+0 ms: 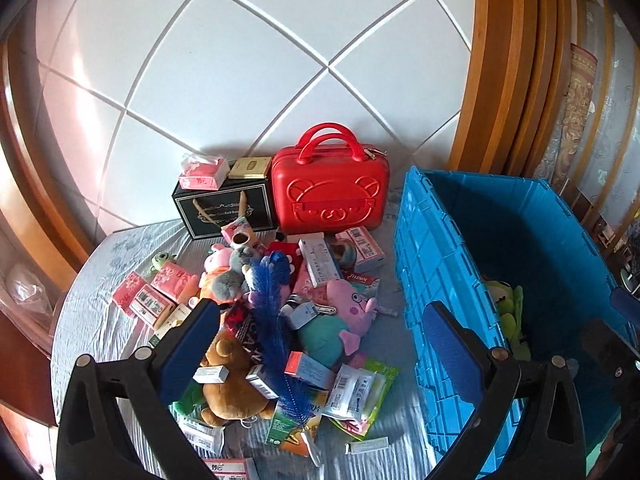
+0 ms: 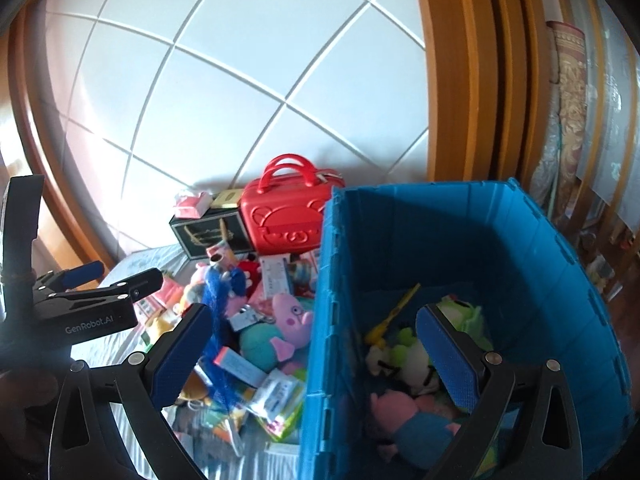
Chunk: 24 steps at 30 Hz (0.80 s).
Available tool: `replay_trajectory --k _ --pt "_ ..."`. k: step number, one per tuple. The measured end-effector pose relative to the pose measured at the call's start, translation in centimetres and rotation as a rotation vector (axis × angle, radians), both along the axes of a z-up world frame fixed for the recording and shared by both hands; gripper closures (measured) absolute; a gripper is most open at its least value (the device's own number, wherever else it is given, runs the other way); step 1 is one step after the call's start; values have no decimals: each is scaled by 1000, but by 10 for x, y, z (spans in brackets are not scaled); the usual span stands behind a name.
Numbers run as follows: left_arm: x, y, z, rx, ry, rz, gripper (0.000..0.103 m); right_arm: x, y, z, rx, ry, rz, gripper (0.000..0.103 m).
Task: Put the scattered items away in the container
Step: 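Withdraw both tools from the blue box back toward the bed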
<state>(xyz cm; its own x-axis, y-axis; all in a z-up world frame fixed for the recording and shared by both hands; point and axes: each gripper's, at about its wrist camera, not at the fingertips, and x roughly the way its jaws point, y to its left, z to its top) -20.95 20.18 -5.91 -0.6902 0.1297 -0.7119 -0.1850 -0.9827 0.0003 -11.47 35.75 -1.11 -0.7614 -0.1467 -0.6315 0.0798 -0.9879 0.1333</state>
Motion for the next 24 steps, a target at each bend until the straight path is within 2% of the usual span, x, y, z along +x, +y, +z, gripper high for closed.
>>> replay_trajectory --k 8,17,21,24 --pt "14 -39 -2 10 -18 58 0 5 -36 -9 11 -34 61 0" --pt "26 -79 -8 -35 -28 150 0 10 -67 -10 11 -47 107 0" --pt "34 -95 -5 -19 -28 173 0 12 -75 -9 20 -53 115 0" --pt "38 -102 -5 -40 -12 178 0 13 -82 -9 32 -61 119 0"
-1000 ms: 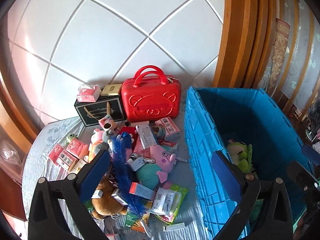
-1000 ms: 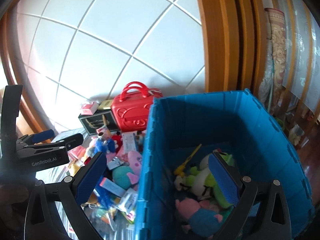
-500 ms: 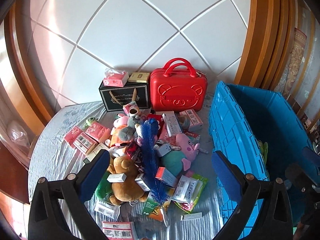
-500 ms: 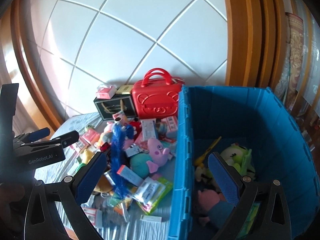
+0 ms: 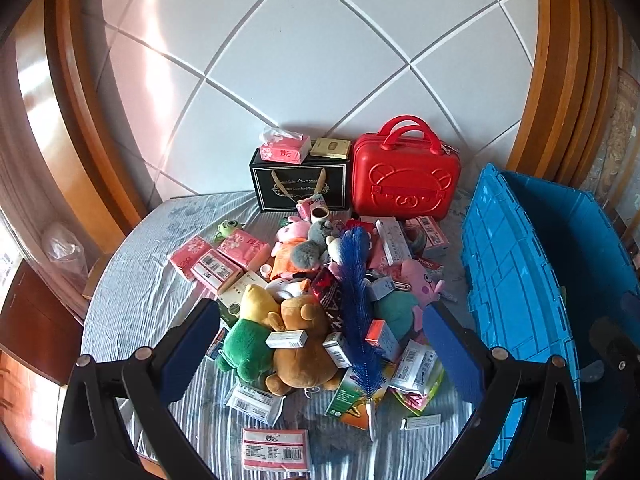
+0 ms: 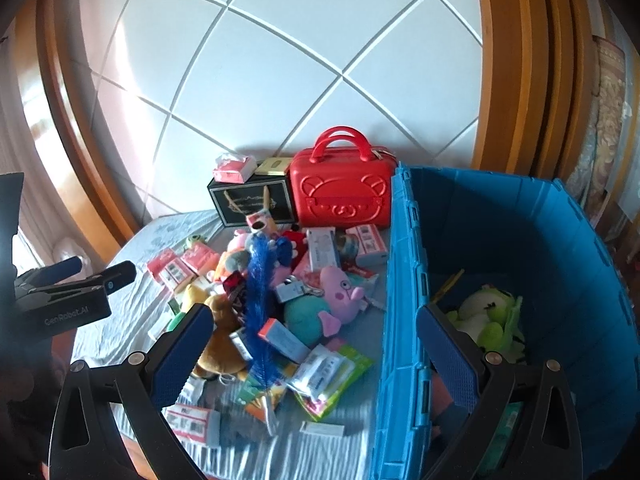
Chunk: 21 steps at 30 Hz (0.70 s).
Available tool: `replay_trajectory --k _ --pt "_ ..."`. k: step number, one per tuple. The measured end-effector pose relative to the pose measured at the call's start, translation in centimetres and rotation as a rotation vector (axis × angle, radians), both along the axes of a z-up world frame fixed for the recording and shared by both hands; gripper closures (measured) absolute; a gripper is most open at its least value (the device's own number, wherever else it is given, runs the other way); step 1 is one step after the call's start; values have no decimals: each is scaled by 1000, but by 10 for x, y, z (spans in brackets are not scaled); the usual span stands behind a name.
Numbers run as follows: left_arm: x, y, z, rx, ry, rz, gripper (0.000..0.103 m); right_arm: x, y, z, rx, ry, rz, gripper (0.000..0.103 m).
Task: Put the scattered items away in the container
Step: 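Withdraw both tools from the blue box back toward the bed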
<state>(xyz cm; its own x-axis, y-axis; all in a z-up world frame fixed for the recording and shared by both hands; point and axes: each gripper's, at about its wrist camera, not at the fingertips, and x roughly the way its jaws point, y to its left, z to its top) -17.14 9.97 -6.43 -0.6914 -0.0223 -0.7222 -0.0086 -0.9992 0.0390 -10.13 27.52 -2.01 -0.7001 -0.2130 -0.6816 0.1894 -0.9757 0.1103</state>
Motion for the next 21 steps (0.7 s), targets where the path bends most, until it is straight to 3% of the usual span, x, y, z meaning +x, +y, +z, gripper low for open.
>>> replay_trajectory --k 8,21 --pt "3 -16 -4 15 -28 26 0 4 -5 6 29 -3 -28 0" --pt "8 -20 0 2 2 41 0 9 -8 11 58 -11 -37 0"
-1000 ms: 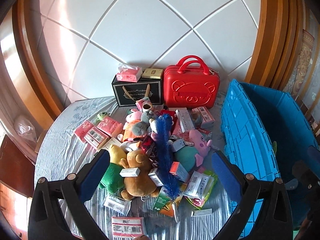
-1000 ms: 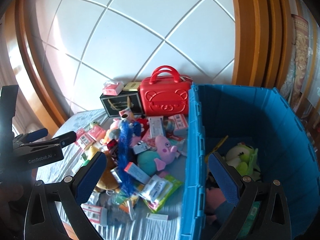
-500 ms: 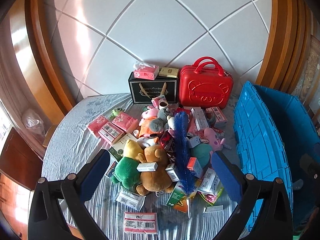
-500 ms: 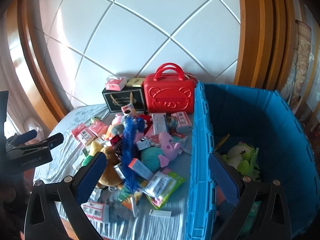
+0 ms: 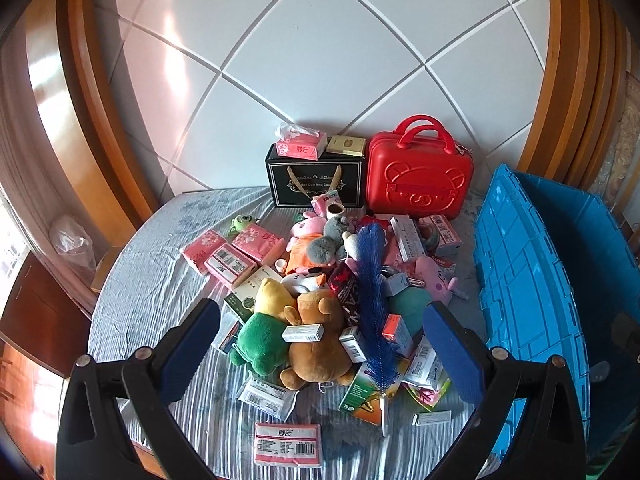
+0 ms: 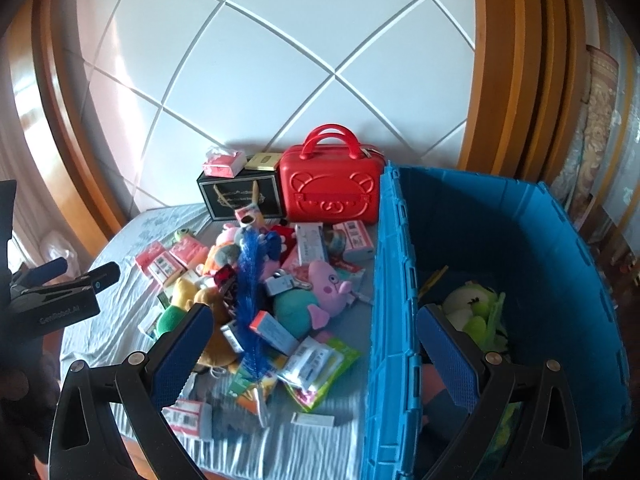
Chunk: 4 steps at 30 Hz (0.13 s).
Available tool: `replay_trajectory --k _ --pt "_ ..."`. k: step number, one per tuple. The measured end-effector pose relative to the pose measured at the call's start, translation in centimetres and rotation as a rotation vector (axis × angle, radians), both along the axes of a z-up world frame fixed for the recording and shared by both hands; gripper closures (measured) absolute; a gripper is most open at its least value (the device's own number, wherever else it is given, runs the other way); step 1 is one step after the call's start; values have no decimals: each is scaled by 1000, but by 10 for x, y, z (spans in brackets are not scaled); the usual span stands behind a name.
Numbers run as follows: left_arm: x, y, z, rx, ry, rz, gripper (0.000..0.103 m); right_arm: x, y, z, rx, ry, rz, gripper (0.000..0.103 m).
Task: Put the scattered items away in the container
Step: 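Withdraw both tools from the blue box back toward the bed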
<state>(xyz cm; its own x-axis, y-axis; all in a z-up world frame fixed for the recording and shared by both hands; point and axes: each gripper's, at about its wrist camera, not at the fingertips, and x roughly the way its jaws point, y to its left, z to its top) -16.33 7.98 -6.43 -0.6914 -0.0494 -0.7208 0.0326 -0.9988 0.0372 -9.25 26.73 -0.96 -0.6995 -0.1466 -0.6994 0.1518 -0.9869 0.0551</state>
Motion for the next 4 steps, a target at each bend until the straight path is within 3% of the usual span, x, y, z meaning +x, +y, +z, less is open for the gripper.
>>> replay_trajectory --k 4 --pt "0 -4 1 23 0 3 0 2 -2 1 -1 1 4 0"
